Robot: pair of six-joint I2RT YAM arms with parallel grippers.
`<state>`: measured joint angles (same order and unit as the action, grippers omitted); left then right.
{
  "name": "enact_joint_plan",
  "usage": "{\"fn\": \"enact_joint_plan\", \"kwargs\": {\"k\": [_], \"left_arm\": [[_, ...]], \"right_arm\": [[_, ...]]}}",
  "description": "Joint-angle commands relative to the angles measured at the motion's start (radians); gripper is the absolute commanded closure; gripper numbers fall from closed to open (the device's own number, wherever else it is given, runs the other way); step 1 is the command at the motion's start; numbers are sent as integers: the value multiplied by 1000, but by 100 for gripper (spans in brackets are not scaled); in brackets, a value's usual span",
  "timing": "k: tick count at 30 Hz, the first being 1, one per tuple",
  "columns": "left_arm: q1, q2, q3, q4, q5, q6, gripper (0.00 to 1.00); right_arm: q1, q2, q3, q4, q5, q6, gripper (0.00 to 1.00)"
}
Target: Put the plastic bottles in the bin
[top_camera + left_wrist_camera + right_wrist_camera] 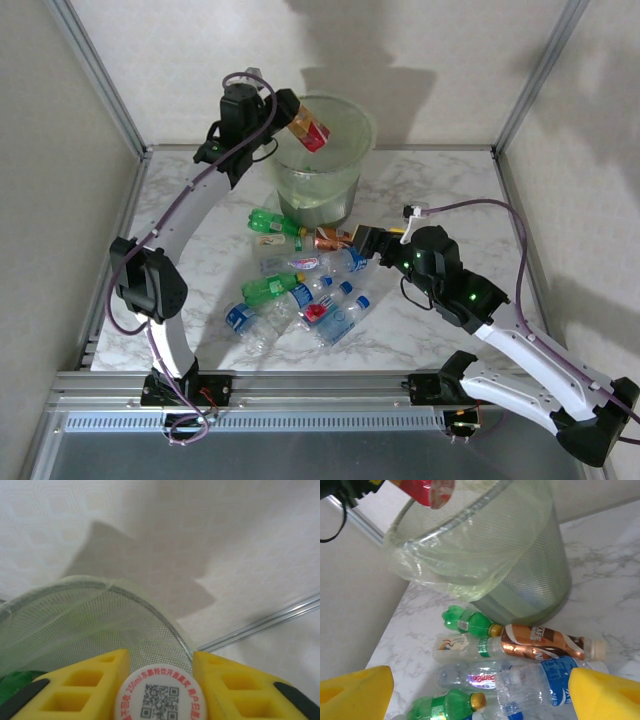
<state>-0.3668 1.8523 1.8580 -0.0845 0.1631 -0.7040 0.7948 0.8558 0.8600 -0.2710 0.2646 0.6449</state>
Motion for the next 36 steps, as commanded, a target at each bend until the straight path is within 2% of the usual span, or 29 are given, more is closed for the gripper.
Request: {"fn": "enact_joint_plan", "kwargs": {"k": [1, 5, 10, 14, 20, 25, 31, 36], "left_arm": [[-14, -3, 20, 31, -14, -2, 53], [-18, -11, 18, 26, -23, 5, 45], [-29, -32, 20, 17, -46, 21, 26], [-47, -65, 23, -10, -87, 58, 18], [-54, -218, -54, -29, -179, 101, 14], [-48, -433, -216, -61, -321, 151, 9], [-17, -682, -424, -174, -445, 138, 2], [7, -758, -551, -416, -398, -1, 5]], "right_arm": [[7, -21, 2, -16, 67, 45, 9], [6, -29, 9, -23, 76, 50, 9], [6, -26, 35, -32, 81, 43, 8], [5, -16, 58, -40, 86, 34, 8], [5, -10, 84, -54, 94, 21, 8], [5, -10, 92, -63, 105, 13, 8], [6, 7, 97, -60, 113, 12, 8], [5, 20, 85, -58, 121, 17, 8]]}}
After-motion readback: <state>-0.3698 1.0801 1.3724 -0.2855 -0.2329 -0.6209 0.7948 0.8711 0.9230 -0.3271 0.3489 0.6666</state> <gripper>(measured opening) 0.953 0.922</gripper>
